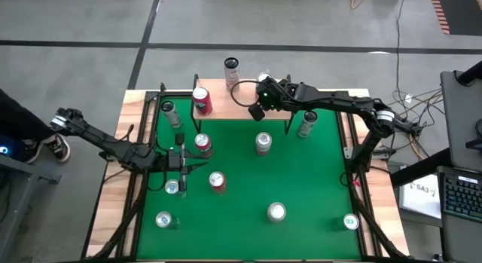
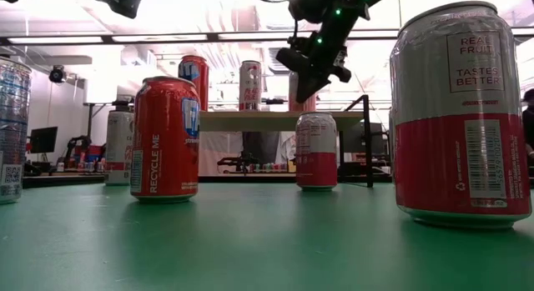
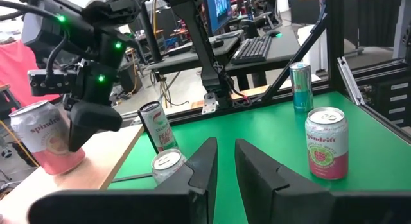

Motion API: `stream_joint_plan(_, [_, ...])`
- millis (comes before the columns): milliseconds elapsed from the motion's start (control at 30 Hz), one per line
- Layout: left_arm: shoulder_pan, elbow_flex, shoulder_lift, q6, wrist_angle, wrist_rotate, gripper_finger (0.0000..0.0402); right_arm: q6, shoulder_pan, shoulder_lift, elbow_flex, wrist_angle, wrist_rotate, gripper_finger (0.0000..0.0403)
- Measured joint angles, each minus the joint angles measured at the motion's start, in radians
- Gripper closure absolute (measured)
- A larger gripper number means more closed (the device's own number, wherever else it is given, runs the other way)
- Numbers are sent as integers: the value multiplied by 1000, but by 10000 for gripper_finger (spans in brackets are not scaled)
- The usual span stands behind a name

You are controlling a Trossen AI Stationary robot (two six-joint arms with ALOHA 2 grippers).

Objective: Place canned beverage on shelf
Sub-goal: Put the bottom right white orange soda can on the shelf

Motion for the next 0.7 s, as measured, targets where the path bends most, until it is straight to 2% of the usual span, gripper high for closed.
stream_joint_plan(267, [0, 0, 0, 0, 0, 0, 364, -16, -2, 4, 0, 21, 0, 390])
stream_joint_plan(533, [0, 0, 0, -3, -2, 0, 364, -13, -2, -2, 0, -47, -1, 390])
stream_joint_plan(700, [0, 0, 0, -3, -2, 0, 364, -27, -16, -2, 0, -42, 35, 390])
